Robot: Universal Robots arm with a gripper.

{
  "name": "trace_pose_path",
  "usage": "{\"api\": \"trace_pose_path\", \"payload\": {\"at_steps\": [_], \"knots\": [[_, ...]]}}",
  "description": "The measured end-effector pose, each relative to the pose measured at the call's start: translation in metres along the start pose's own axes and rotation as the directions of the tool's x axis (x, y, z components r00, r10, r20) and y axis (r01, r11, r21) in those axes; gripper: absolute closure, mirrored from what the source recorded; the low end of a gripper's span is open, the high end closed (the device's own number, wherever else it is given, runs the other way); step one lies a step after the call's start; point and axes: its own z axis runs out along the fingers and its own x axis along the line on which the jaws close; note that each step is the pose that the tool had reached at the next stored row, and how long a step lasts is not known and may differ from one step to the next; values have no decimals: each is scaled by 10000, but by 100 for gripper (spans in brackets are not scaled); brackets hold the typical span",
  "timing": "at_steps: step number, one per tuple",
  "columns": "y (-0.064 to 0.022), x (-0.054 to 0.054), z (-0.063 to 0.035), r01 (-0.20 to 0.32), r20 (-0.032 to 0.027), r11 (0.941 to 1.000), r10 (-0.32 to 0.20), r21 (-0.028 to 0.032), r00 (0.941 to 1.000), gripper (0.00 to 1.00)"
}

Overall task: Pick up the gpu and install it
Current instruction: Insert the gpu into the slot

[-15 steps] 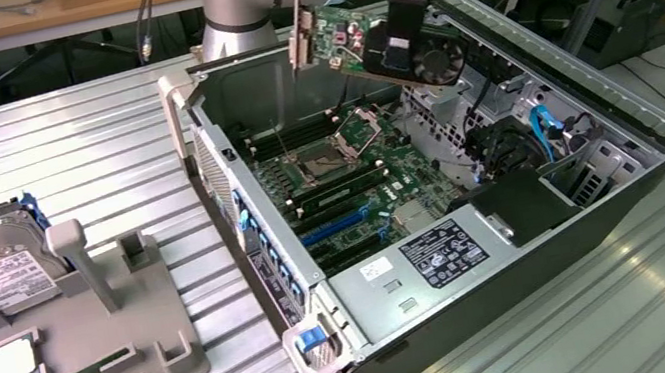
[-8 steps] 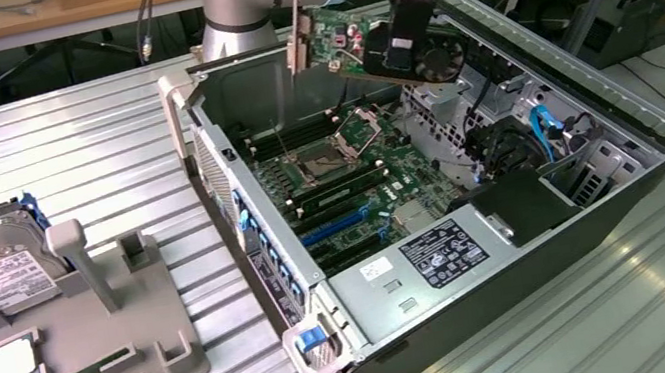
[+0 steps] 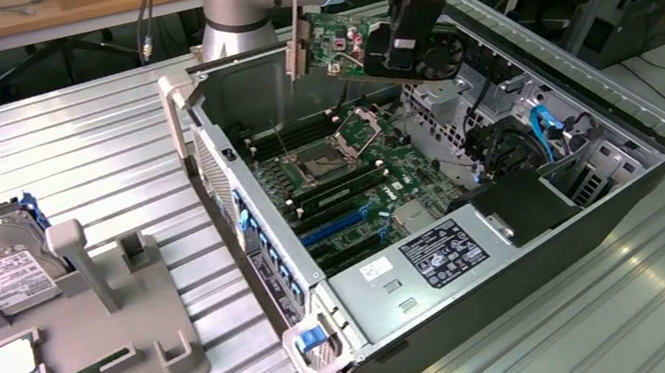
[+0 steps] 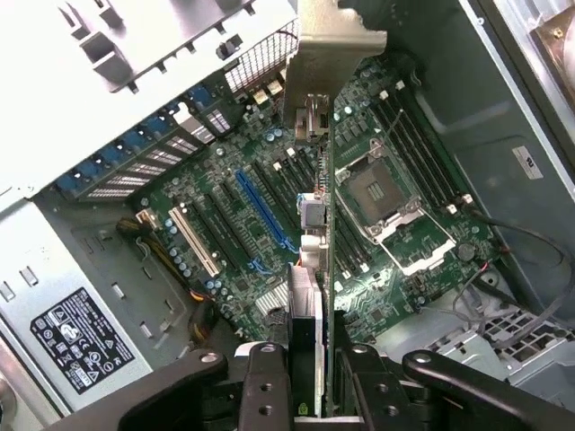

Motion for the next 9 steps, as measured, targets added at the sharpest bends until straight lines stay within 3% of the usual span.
{"api": "trace_pose_path", "payload": {"at_steps": [9], "knots": [[0, 1, 0, 1130, -9, 9936, -1130, -14, 9936, 73]]}}
